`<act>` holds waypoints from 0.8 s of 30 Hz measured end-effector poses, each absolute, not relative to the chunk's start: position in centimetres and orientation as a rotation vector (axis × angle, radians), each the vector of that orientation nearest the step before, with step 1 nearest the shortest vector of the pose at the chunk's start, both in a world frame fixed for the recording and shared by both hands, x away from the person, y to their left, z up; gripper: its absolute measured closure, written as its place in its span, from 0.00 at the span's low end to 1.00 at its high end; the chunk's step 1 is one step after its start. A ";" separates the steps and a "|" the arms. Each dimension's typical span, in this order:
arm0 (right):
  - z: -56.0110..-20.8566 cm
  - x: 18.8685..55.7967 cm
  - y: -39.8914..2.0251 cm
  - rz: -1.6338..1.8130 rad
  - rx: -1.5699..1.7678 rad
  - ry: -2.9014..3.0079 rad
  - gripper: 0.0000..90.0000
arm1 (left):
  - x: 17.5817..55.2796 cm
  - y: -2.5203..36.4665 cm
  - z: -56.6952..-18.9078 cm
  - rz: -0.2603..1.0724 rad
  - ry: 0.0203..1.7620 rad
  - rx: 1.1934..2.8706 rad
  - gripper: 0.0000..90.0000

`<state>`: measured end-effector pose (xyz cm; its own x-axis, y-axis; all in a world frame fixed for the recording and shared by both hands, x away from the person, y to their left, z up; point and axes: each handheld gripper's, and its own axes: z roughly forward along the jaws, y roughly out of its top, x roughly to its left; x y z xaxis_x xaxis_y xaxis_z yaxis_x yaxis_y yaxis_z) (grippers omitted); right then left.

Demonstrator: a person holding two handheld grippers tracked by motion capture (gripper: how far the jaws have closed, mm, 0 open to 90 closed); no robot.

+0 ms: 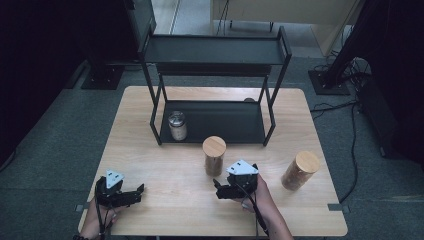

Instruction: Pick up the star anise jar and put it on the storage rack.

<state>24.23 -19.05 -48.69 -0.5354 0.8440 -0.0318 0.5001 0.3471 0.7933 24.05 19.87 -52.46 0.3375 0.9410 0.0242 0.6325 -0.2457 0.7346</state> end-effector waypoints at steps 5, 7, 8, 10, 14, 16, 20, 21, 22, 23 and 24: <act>-48.6 24.6 -18.3 1.056 1.170 2.172 0.04 | 24.0 19.9 -52.5 0.630 1.373 1.976 0.01; -48.6 24.7 -18.0 1.060 1.166 2.174 0.05 | 24.0 19.9 -52.5 0.630 1.372 1.976 0.01; -48.6 24.8 -17.9 1.061 1.160 2.173 0.06 | 24.0 19.9 -52.5 0.630 1.372 1.976 0.01; -48.6 25.0 -17.6 1.064 1.158 2.174 0.06 | 24.0 19.9 -52.5 0.630 1.372 1.976 0.01; -48.6 25.4 -17.2 1.065 1.160 2.171 0.07 | 24.0 19.9 -52.4 0.629 1.371 1.975 0.01; -48.6 25.6 -17.1 1.067 1.168 2.166 0.08 | 24.0 19.9 -52.4 0.629 1.370 1.976 0.01; -48.6 25.9 -16.9 1.074 1.177 2.155 0.10 | 24.0 19.9 -52.4 0.628 1.369 1.974 0.01; -48.6 25.9 -16.8 1.076 1.178 2.150 0.10 | 24.0 19.9 -52.5 0.628 1.370 1.974 0.01; -48.6 26.0 -16.8 1.078 1.183 2.148 0.10 | 24.0 19.9 -52.4 0.628 1.369 1.974 0.01; -48.7 26.0 -16.7 1.080 1.184 2.145 0.10 | 24.0 19.9 -52.4 0.628 1.369 1.974 0.01; -48.7 26.1 -16.7 1.082 1.185 2.143 0.11 | 24.0 19.9 -52.5 0.628 1.369 1.974 0.01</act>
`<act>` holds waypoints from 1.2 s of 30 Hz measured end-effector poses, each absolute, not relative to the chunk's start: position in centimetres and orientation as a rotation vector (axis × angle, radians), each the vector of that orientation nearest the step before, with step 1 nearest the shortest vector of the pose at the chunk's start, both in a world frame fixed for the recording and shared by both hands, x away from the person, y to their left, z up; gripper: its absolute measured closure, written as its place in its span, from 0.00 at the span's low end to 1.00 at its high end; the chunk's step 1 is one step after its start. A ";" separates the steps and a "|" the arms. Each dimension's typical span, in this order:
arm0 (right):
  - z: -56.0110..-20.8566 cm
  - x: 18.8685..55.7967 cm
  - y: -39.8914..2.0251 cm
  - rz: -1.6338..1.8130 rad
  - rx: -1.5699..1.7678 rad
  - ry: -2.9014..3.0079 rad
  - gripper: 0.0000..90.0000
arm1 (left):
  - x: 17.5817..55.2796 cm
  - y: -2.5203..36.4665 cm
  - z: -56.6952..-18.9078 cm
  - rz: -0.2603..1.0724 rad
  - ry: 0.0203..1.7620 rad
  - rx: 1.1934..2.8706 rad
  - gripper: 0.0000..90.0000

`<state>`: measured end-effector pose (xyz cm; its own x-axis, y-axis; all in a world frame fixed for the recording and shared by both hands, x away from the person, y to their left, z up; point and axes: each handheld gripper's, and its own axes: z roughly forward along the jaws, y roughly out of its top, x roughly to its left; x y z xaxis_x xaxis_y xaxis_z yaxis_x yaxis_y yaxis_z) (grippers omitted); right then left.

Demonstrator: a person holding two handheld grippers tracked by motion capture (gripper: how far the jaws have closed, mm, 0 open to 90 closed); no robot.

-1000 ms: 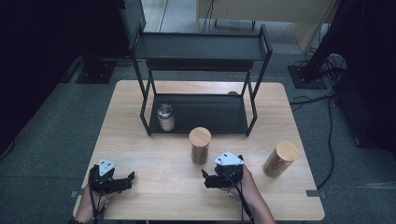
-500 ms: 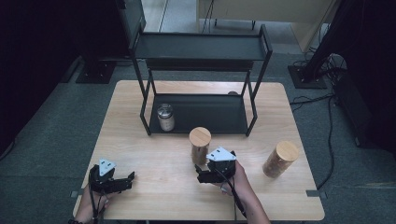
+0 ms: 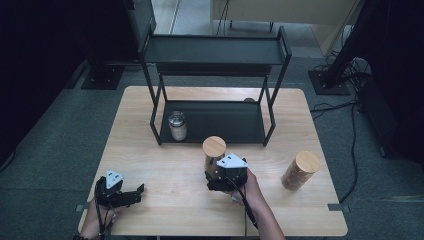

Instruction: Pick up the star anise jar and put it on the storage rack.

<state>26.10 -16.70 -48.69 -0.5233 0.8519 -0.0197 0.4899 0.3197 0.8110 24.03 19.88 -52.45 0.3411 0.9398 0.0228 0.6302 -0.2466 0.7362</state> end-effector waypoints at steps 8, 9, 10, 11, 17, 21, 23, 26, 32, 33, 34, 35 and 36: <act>-48.9 26.7 -16.2 1.082 1.195 2.129 0.15 | 24.0 19.8 -52.5 0.631 1.370 1.979 0.01; -48.9 26.7 -16.2 1.083 1.195 2.129 0.16 | 24.0 19.8 -52.5 0.630 1.370 1.979 0.01; -48.9 26.8 -16.1 1.085 1.194 2.125 0.16 | 24.0 19.8 -52.5 0.630 1.369 1.979 0.01; -48.9 26.9 -16.0 1.085 1.196 2.122 0.17 | 24.1 19.8 -52.5 0.632 1.373 1.978 0.01; -49.1 27.2 -15.7 1.084 1.206 2.088 0.21 | 24.1 19.9 -52.5 0.640 1.381 1.970 0.01; -49.2 27.3 -15.5 1.091 1.192 2.073 0.23 | 24.1 19.8 -52.5 0.642 1.378 1.974 0.01; -49.3 27.4 -15.5 1.102 1.194 2.064 0.24 | 24.1 19.8 -52.5 0.641 1.378 1.974 0.01; -49.4 27.6 -15.4 1.106 1.192 2.063 0.26 | 24.1 19.8 -52.5 0.640 1.376 1.977 0.01; -49.3 27.8 -15.4 1.118 1.194 2.066 0.27 | 24.1 19.8 -52.5 0.639 1.372 1.979 0.01; -49.3 27.8 -15.4 1.120 1.196 2.062 0.28 | 24.1 19.8 -52.5 0.639 1.371 1.979 0.01; -49.3 27.8 -15.4 1.119 1.196 2.059 0.28 | 24.1 19.8 -52.5 0.638 1.371 1.979 0.01; -49.3 27.9 -15.4 1.118 1.198 2.055 0.28 | 24.1 19.8 -52.5 0.638 1.371 1.979 0.01; -49.3 28.0 -15.4 1.116 1.209 2.050 0.28 | 24.1 19.8 -52.5 0.638 1.371 1.979 0.01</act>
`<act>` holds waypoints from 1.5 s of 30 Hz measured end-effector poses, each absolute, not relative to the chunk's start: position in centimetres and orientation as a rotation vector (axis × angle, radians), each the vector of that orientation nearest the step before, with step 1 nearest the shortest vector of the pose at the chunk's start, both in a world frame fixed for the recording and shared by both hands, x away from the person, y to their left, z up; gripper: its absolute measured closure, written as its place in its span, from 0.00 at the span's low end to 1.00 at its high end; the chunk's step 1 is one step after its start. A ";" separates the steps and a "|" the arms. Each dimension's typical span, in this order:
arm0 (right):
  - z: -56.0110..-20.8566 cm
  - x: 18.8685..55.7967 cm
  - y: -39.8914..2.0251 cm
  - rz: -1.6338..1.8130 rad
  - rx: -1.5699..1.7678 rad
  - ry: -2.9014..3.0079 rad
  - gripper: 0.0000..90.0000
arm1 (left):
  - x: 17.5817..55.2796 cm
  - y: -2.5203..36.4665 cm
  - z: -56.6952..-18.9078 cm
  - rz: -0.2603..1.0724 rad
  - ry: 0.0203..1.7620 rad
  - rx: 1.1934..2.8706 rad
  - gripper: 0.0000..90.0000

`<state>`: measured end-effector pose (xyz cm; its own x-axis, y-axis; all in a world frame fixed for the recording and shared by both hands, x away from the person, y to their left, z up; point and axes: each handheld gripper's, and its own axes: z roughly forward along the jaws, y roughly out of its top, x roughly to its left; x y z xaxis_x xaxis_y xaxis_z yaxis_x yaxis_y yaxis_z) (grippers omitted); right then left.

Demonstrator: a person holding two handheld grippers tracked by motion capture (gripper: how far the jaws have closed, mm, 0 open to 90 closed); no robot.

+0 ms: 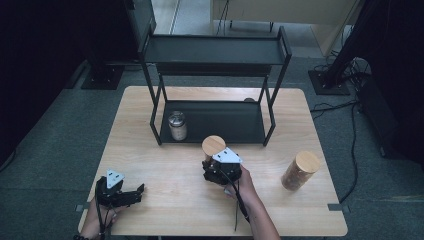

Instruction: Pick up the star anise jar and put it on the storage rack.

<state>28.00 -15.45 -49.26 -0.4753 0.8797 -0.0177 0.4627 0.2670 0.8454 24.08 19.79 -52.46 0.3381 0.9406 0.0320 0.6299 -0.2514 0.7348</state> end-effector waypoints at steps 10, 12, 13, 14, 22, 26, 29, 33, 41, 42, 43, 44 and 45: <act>-48.2 28.8 -15.7 1.131 1.224 2.028 0.28 | 24.1 19.8 -52.5 0.640 1.368 1.983 0.01; -47.9 29.0 -15.7 1.124 1.225 2.029 0.28 | 24.1 19.8 -52.5 0.640 1.368 1.982 0.01; -47.7 29.1 -15.8 1.123 1.223 2.027 0.28 | 24.1 19.8 -52.5 0.640 1.368 1.982 0.01; -47.6 29.2 -15.8 1.124 1.223 2.026 0.28 | 24.1 19.8 -52.5 0.640 1.368 1.982 0.01; -46.8 30.2 -16.0 1.120 1.234 2.012 0.28 | 24.1 19.8 -52.5 0.640 1.368 1.980 0.01; -46.7 30.8 -16.0 1.120 1.247 2.009 0.28 | 24.1 19.8 -52.5 0.640 1.367 1.978 0.01; -46.6 31.2 -16.0 1.113 1.250 2.009 0.28 | 24.1 19.8 -52.5 0.640 1.367 1.979 0.01; -46.5 31.7 -15.9 1.116 1.256 2.006 0.28 | 24.1 19.8 -52.5 0.638 1.367 1.978 0.01; -46.2 33.1 -15.6 1.103 1.266 2.000 0.28 | 24.1 19.8 -52.4 0.637 1.366 1.974 0.01; -46.1 33.3 -15.6 1.104 1.268 1.997 0.28 | 24.1 19.8 -52.4 0.636 1.367 1.974 0.01; -46.1 33.5 -15.6 1.100 1.271 1.996 0.28 | 24.1 19.8 -52.4 0.636 1.367 1.973 0.01; -46.1 33.7 -15.5 1.095 1.271 1.995 0.28 | 24.1 19.8 -52.4 0.636 1.367 1.973 0.01; -46.0 33.9 -15.5 1.091 1.271 1.993 0.28 | 24.1 19.8 -52.4 0.636 1.366 1.973 0.01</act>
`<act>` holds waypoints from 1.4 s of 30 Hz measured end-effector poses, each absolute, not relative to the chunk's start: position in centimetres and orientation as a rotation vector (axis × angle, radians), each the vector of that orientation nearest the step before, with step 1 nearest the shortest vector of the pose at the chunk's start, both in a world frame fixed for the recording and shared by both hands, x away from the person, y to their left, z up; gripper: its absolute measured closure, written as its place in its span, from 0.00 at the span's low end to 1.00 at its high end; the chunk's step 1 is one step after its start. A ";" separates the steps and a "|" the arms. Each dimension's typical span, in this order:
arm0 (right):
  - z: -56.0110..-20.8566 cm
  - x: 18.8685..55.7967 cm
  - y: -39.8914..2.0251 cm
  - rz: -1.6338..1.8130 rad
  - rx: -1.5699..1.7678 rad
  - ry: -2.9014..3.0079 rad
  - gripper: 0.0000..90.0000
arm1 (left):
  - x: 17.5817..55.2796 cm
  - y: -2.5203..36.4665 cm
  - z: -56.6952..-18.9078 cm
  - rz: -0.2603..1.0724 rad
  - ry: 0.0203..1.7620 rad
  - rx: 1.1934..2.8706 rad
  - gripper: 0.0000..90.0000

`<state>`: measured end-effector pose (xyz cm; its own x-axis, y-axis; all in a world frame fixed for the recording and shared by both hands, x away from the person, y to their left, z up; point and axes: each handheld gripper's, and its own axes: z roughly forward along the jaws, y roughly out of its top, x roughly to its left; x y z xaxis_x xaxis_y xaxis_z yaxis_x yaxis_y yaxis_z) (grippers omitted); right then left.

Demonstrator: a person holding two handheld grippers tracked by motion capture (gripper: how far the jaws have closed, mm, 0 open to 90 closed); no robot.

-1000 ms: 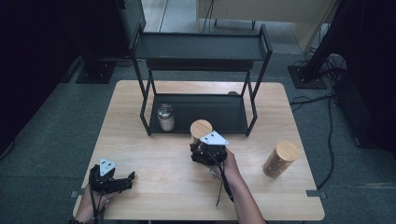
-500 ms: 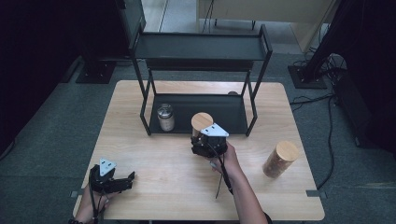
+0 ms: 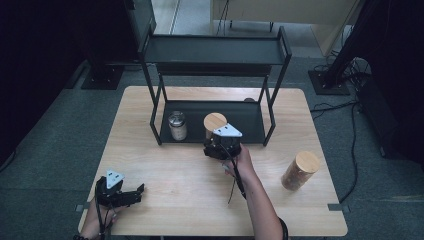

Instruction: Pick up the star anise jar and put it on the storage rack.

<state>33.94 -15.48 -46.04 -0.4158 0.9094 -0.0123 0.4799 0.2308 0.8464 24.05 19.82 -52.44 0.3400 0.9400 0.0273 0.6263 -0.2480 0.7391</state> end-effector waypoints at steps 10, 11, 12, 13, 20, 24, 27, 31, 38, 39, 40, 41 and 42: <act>-45.7 36.0 -15.1 1.076 1.283 1.986 0.28 | 24.0 19.9 -52.4 0.634 1.367 1.965 0.01; -45.8 36.2 -15.0 1.071 1.286 1.986 0.28 | 24.0 19.9 -52.4 0.635 1.366 1.965 0.01; -45.8 36.4 -15.0 1.066 1.289 1.986 0.28 | 24.0 19.8 -52.4 0.635 1.366 1.966 0.01; -45.8 36.6 -14.9 1.062 1.293 1.985 0.28 | 24.0 19.8 -52.4 0.634 1.366 1.968 0.01; -46.2 38.0 -14.7 1.040 1.308 1.987 0.28 | 24.0 19.9 -52.4 0.630 1.364 1.964 0.01; -46.5 38.5 -14.4 1.034 1.300 1.990 0.28 | 24.0 19.9 -52.4 0.630 1.364 1.963 0.01; -46.6 38.9 -14.2 1.030 1.296 1.993 0.28 | 24.0 19.9 -52.4 0.632 1.362 1.968 0.01; -46.8 39.5 -13.9 1.031 1.310 1.988 0.28 | 24.0 19.9 -52.4 0.632 1.362 1.967 0.01; -46.9 40.6 -13.5 1.023 1.305 1.992 0.28 | 24.0 19.8 -52.4 0.636 1.364 1.970 0.01; -47.0 40.8 -13.5 1.021 1.303 1.993 0.28 | 24.0 19.8 -52.4 0.636 1.364 1.969 0.01; -47.0 41.0 -13.5 1.021 1.308 1.992 0.28 | 24.0 19.8 -52.4 0.637 1.365 1.969 0.01; -47.1 41.1 -13.5 1.025 1.315 1.989 0.28 | 24.0 19.8 -52.4 0.638 1.365 1.970 0.01; -47.1 41.3 -13.5 1.027 1.322 1.989 0.28 | 24.0 19.8 -52.4 0.638 1.365 1.970 0.01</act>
<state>41.28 -13.51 -47.11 -0.3766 0.9261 -0.0216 0.5182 0.2300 0.8238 24.03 19.82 -52.43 0.3400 0.9400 0.0273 0.6242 -0.2473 0.7411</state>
